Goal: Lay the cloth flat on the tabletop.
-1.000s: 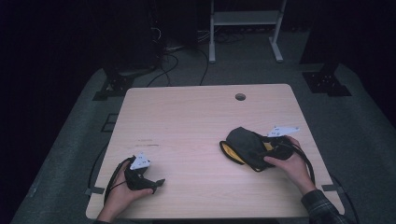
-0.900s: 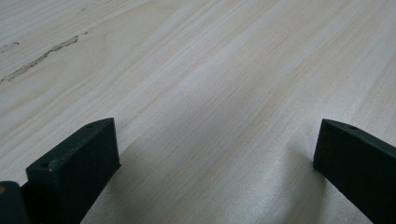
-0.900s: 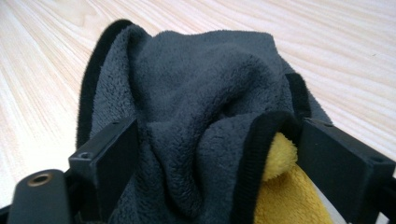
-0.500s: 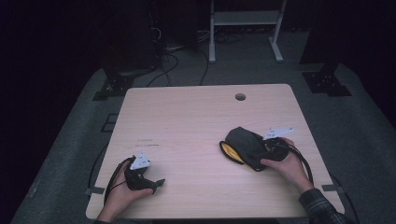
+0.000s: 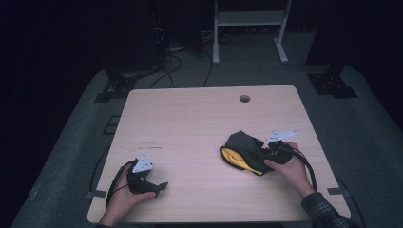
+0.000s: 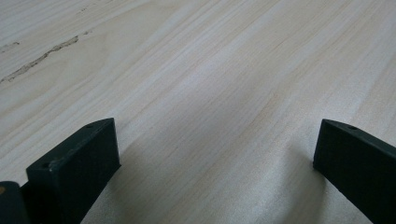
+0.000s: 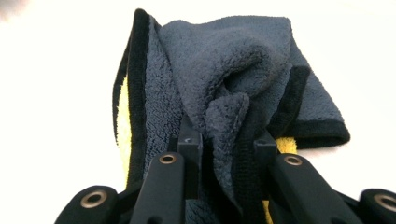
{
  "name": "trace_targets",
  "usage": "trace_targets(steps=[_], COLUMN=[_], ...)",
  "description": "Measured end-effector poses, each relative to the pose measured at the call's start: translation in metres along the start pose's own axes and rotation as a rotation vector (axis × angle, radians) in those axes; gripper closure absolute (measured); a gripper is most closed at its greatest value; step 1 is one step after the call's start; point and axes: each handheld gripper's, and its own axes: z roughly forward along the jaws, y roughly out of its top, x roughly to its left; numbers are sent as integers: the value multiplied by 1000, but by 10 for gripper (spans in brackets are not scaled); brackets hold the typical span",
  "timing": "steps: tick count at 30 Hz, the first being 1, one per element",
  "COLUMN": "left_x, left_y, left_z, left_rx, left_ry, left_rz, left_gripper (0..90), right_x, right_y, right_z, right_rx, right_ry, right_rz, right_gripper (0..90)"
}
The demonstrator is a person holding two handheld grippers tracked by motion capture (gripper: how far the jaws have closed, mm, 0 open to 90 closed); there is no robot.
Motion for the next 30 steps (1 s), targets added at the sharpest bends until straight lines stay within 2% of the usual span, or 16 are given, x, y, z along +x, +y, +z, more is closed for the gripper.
trace_targets(steps=[4,5,6,7,8,9,14,19,24,28,30], left_x=[0,0,-3,-3,-4,-6,-19,-36,-46,-52,-59], left_y=[0,0,-1,-1,0,4,20,41,57,69,80], left_z=[-1,-1,-3,-3,-3,-4,-3,1,6,10,17], left_rx=[-9,-9,-40,-40,-40,-31,-76,-124,-163,-175,-176], left_ry=[-5,-5,-27,-27,-45,-72,-90,-120,-136,-157,-175], left_rz=[6,6,0,0,-10,-24,31,88,122,140,165], left_gripper=[3,55,108,120,120,180,213,239,275,291,300], right_x=[13,13,21,24,24,32,44,53,61,64,64], right_y=[8,8,12,13,13,17,23,29,35,35,35], right_z=[2,2,4,5,5,9,16,24,30,34,34], right_rx=[-23,-23,-28,-30,-30,-32,-28,-21,-18,-11,-9], right_ry=[62,62,88,94,94,118,157,175,192,200,203], right_rz=[-8,-8,-19,-25,-25,-37,-45,-62,-72,-76,-77], right_gripper=[722,722,722,722,722,722,722,721,720,718,718])
